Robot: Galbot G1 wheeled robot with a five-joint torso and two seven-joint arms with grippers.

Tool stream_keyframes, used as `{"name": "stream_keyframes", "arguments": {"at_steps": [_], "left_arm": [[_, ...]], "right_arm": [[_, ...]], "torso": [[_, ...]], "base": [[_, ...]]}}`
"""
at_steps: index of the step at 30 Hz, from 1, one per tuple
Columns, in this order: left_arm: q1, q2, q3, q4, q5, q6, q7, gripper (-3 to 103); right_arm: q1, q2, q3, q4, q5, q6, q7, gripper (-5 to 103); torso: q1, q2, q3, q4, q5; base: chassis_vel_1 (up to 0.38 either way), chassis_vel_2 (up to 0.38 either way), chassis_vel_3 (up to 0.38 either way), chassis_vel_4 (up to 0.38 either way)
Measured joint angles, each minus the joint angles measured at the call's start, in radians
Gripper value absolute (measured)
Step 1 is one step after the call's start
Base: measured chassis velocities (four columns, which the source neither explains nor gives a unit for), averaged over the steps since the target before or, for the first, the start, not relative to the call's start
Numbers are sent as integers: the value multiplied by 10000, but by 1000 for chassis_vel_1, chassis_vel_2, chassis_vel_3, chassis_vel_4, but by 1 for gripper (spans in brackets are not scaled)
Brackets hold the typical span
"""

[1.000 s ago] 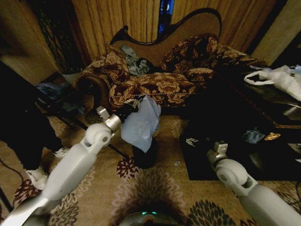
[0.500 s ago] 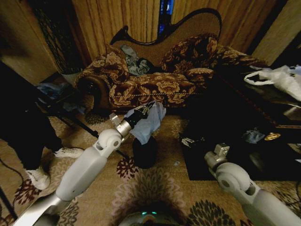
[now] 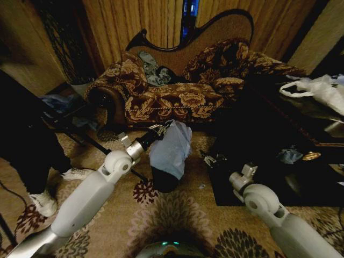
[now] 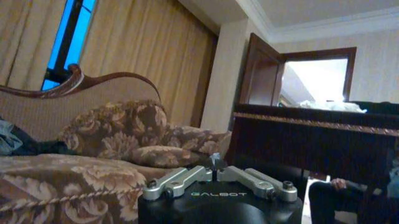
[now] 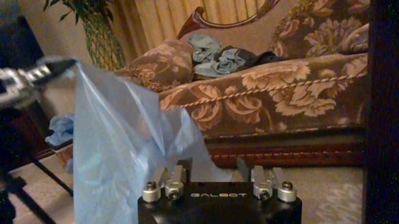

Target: Place a garbage bag over the trash bin.

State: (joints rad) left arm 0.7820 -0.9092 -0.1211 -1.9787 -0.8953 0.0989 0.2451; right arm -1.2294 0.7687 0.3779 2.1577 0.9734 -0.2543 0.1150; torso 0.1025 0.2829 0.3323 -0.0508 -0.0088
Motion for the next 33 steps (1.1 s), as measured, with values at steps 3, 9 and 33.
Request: {"name": "stream_keyframes", "arguments": {"at_steps": [3, 9, 33], "left_arm": [[121, -109, 23, 0, 135, -58, 72, 0], [-91, -378, 296, 38, 224, -68, 1, 0], [598, -166, 521, -855, 476, 174, -124, 0]], "right_arm": [[-77, -95, -8, 122, 59, -12, 8, 40], [-185, -58, -324, 257, -10, -7, 281, 20], [1730, 967, -2023, -350, 1618, 241, 286, 0]], "torso": [[0, 0, 0, 0, 0], [0, 0, 0, -1, 3], [0, 0, 0, 0, 2]], "base": [[0, 0, 0, 0], [0, 0, 0, 0], [0, 0, 0, 0]]}}
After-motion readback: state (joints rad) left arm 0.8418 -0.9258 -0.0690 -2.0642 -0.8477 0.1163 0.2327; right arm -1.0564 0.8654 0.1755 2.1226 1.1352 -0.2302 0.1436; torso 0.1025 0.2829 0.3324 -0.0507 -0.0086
